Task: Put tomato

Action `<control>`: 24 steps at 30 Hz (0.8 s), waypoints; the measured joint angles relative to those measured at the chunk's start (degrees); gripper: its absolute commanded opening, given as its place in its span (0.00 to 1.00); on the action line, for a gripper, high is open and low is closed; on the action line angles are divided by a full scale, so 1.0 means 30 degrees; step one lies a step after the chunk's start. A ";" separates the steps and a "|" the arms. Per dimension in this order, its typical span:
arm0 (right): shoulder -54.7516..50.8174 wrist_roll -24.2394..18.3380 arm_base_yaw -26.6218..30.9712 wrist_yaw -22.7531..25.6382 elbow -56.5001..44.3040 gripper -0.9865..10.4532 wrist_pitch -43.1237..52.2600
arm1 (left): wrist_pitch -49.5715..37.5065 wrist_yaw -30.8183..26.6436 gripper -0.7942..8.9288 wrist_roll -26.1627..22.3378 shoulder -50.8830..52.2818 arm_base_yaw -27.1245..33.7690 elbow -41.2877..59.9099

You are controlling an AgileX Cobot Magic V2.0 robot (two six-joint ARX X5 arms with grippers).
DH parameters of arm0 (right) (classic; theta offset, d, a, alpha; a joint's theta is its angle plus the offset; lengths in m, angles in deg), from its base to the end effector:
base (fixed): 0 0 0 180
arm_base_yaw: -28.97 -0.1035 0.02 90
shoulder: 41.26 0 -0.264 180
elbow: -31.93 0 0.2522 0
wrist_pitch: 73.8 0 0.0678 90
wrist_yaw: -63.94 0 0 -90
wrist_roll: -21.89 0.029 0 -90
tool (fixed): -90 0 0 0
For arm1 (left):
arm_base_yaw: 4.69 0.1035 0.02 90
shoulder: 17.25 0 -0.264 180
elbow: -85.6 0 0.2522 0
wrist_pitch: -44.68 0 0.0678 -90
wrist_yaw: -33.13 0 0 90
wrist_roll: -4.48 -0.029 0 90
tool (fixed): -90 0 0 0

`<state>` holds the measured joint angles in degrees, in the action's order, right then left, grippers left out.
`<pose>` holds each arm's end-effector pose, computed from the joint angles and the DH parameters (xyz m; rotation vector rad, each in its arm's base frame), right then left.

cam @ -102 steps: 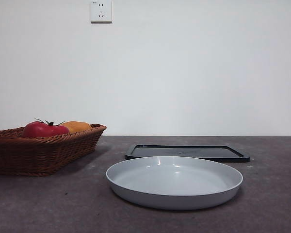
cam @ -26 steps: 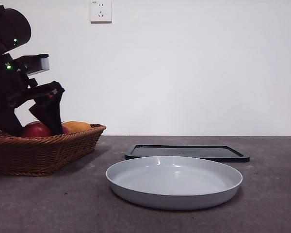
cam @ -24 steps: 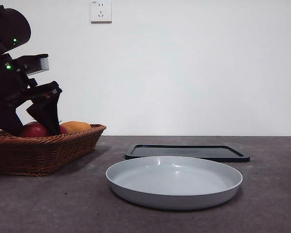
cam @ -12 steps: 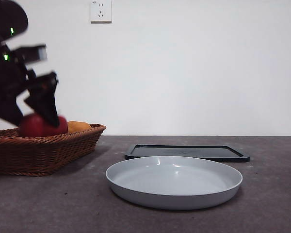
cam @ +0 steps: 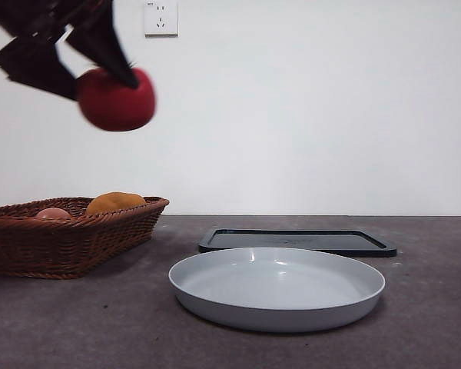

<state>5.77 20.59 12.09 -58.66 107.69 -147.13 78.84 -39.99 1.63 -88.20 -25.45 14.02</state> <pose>0.1169 0.0518 0.3531 0.0895 0.7851 0.8273 0.2454 -0.1020 0.3030 0.0667 0.5793 -0.6525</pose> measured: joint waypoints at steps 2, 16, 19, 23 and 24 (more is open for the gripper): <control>0.0000 0.0000 0.0000 0.0000 0.0000 0.51 -0.0007 | 0.0051 -0.0007 0.42 0.0066 -0.0066 -0.0925 0.0000; 0.0000 0.0000 0.0000 0.0459 0.0007 0.51 -0.0007 | -0.2426 -0.0066 0.42 0.0160 -0.4758 -0.6149 0.0000; 0.0000 0.0000 0.0000 0.0459 0.0000 0.51 -0.0007 | -0.3213 -0.0160 0.42 0.0153 -0.6288 -0.6965 0.0000; 0.0000 0.0000 0.0000 0.0459 0.0000 0.51 0.0000 | -0.4095 -0.0707 0.42 0.0131 -0.8087 -0.7621 0.0000; 0.0000 0.0000 0.0000 0.0459 0.0000 0.51 -0.0007 | -0.4204 -0.0743 0.42 0.0124 -0.8386 -0.7650 0.0000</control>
<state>5.77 20.59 12.09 -57.28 107.69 -147.16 66.23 -42.22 2.00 -113.36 -48.40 14.02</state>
